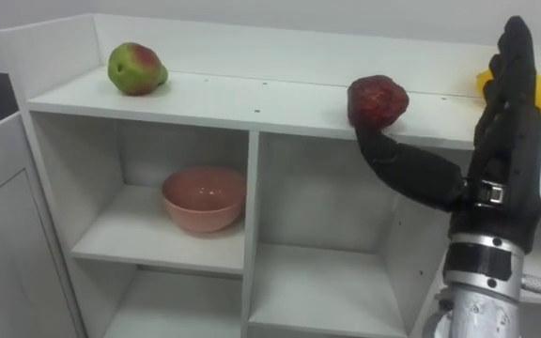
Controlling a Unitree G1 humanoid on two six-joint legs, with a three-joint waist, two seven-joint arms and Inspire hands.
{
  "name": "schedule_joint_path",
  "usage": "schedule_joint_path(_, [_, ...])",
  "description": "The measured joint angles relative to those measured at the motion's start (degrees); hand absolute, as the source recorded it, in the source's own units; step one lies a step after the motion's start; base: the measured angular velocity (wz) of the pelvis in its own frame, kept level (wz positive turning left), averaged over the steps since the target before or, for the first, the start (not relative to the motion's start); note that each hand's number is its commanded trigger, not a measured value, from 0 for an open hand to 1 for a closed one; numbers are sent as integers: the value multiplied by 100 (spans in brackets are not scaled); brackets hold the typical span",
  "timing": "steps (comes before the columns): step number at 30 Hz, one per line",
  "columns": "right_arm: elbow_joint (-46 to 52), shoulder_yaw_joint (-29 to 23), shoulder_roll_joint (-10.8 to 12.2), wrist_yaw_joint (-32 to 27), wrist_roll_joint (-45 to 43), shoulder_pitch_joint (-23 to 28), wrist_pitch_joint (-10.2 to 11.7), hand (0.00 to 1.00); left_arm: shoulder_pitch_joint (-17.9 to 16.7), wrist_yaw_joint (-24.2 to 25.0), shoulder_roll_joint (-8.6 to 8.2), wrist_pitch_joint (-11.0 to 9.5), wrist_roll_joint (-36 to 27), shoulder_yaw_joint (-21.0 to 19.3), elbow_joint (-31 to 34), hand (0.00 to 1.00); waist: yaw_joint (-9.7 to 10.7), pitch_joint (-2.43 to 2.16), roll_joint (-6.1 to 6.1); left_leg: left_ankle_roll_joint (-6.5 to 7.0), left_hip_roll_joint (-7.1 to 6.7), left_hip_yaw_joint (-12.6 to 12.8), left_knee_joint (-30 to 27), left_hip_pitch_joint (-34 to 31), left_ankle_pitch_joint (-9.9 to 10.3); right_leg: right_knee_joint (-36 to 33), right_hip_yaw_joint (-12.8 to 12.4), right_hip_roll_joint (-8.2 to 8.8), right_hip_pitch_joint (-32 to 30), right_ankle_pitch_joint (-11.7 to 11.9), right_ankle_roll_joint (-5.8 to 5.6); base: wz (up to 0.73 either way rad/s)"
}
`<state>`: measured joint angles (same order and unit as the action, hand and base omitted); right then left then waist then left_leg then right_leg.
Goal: Arrange fruit in the closet
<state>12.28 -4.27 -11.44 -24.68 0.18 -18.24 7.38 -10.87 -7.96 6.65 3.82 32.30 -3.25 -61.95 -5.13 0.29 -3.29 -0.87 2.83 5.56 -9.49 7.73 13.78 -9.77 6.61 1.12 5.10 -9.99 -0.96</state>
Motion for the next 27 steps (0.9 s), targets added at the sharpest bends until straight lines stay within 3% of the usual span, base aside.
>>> schedule_joint_path(7, [-384, 18, -145, 146, 5, -502, -123, 0, 3, -54, 17, 105, 6, -9, -2, 0, -27, 7, -99, 0, -5, -45, -7, -20, -1, 2, 21, 4, 4, 0, 0, 1])
schedule_joint_path(11, [-699, 17, -221, 152, 35, -781, -191, 0, 9, -53, 21, 121, 6, -24, 3, 0, -58, 8, -95, 1, -13, -111, -10, -35, -1, 6, 47, 8, -5, 0, 0, 2])
schedule_joint_path(20, [-1230, 17, -415, 431, 269, -937, -376, 0, 64, 103, 59, 214, 117, 6, 59, 0, -107, -7, -121, 0, -15, -189, -20, -60, -4, 10, 140, 16, 5, 0, 0, 4])
schedule_joint_path(27, [-1507, 35, -542, 725, 835, -959, -387, 0, 66, 313, 184, 216, 122, 4, 159, 0, -134, -11, -253, -1, -14, -155, -17, -41, -5, 12, 136, 17, 16, 0, 0, 0])
